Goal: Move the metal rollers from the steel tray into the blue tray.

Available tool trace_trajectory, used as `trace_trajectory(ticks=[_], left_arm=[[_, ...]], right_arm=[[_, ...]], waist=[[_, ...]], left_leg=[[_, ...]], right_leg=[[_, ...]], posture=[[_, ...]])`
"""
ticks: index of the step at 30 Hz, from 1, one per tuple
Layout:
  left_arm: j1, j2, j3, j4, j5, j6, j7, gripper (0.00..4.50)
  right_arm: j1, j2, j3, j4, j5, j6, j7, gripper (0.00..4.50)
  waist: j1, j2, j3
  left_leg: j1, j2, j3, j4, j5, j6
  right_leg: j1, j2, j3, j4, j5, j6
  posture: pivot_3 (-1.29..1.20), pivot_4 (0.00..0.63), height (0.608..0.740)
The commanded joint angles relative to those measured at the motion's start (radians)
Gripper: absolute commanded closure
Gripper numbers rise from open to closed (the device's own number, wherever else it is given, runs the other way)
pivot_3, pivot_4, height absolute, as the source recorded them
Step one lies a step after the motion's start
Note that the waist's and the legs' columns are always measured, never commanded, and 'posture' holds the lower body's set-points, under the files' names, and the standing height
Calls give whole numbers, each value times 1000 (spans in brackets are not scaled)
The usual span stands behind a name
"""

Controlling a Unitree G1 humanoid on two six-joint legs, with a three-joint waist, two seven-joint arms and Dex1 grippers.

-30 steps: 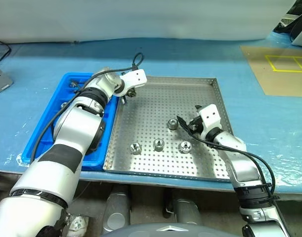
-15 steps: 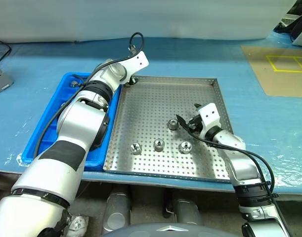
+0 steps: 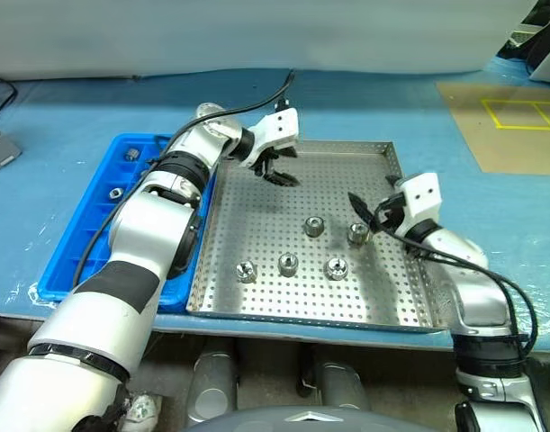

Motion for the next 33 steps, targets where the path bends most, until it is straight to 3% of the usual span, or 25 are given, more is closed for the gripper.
trace_trajectory(ticks=[1, 5, 9, 12, 19, 33], left_arm=[[17, 57, 10, -73, -73, 6, -234, 928], [116, 156, -152, -223, -211, 18, -308, 928], [288, 349, -361, -601, -432, 133, -308, 928], [398, 463, -415, -884, -581, 279, -308, 928], [561, 480, -341, -1212, -602, 484, -265, 928], [655, 548, -386, -1269, -374, 362, -246, 928]], right_arm=[[-45, -43, -82, -57, 81, 35, 30, 0], [-55, -103, -99, -56, 117, 48, 93, 0], [-57, -156, -95, -45, 119, 42, 133, 0], [-60, -174, -86, -19, 102, 22, 144, 0], [-56, -157, -48, 15, 74, -17, 140, 0], [-32, -127, -45, 19, 62, -34, 110, 0]], waist=[[2, 0, 0], [5, 1, 0], [2, 1, 0], [4, 2, 0], [3, 3, -1], [-5, 4, -1]], left_leg=[[0, 0, 0, 0, 0, 0], [0, 1, 1, 0, 0, 0], [1, 3, 3, 0, 0, 0], [1, 3, 4, 0, -1, -6], [4, 4, 5, 2, 1, -10], [6, 4, 5, -1, 2, -11]], right_leg=[[0, 0, 0, 0, 0, 0], [0, 0, 0, 1, 0, 0], [-1, 0, 0, 4, 0, -1], [-4, 0, 1, 8, -1, -3], [0, 0, 2, 11, -4, 2], [-1, 2, 3, 11, -3, 0]], posture=[[-113, 150, 740], [-113, 150, 740], [-95, 150, 740], [-75, 150, 740], [-54, 150, 740], [-51, 150, 740]])
